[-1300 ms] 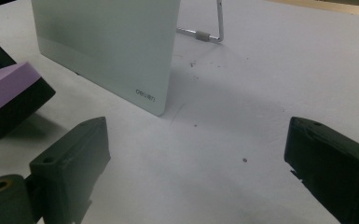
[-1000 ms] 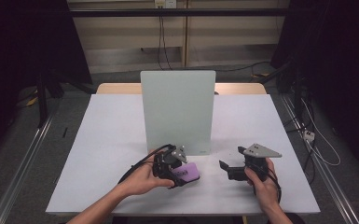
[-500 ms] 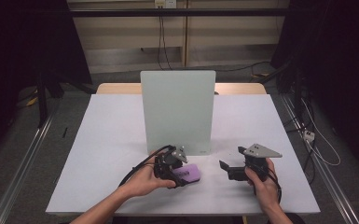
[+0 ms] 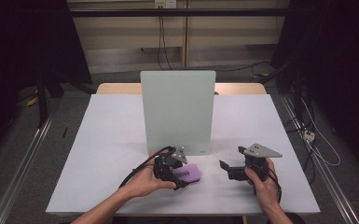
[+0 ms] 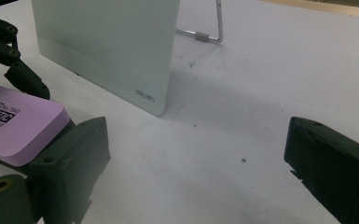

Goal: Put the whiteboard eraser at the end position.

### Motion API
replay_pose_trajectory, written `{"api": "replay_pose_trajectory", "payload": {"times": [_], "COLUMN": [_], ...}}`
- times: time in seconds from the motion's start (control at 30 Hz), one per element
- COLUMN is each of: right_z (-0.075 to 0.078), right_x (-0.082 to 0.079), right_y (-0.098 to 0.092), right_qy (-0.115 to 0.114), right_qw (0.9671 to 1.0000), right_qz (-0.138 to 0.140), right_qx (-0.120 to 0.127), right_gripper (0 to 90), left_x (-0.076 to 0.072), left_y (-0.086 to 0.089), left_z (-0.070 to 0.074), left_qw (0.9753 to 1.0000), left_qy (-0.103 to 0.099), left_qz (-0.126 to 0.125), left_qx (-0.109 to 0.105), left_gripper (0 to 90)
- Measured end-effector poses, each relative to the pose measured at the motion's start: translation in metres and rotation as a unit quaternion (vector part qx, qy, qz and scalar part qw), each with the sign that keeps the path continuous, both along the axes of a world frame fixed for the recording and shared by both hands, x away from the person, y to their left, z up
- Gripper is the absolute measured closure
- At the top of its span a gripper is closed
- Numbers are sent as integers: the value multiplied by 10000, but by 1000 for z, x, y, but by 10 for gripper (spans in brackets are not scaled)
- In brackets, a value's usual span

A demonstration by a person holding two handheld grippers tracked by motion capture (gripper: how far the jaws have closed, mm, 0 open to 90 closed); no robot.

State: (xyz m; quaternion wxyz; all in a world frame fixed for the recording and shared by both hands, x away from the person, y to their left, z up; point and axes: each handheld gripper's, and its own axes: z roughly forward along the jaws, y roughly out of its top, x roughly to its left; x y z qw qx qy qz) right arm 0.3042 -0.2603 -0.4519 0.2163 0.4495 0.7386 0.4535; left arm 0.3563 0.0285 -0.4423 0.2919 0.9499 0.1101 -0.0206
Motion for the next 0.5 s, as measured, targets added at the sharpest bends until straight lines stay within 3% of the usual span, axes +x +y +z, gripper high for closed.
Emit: {"api": "replay_pose_trajectory", "payload": {"times": [0.27,0.4,0.47,0.5], "right_z": [0,0,0,0], "right_x": [0,0,0,1], "right_y": [0,1,1,1], "right_qy": [0,5,12,11], "right_qw": [10000,10000,10000,10000], "right_qz": [9,6,13,15], "right_qx": [3,1,4,1], "right_gripper": [71,71,71,71], "left_x": [3,4,5,6], "left_y": [5,11,14,17], "left_z": [6,13,17,18], "left_qw": [9995,9980,9973,9961], "left_qy": [-76,-57,-26,22], "left_qz": [133,244,381,428], "left_qx": [-269,-586,-628,-773], "left_gripper": [78,73,69,69]}}
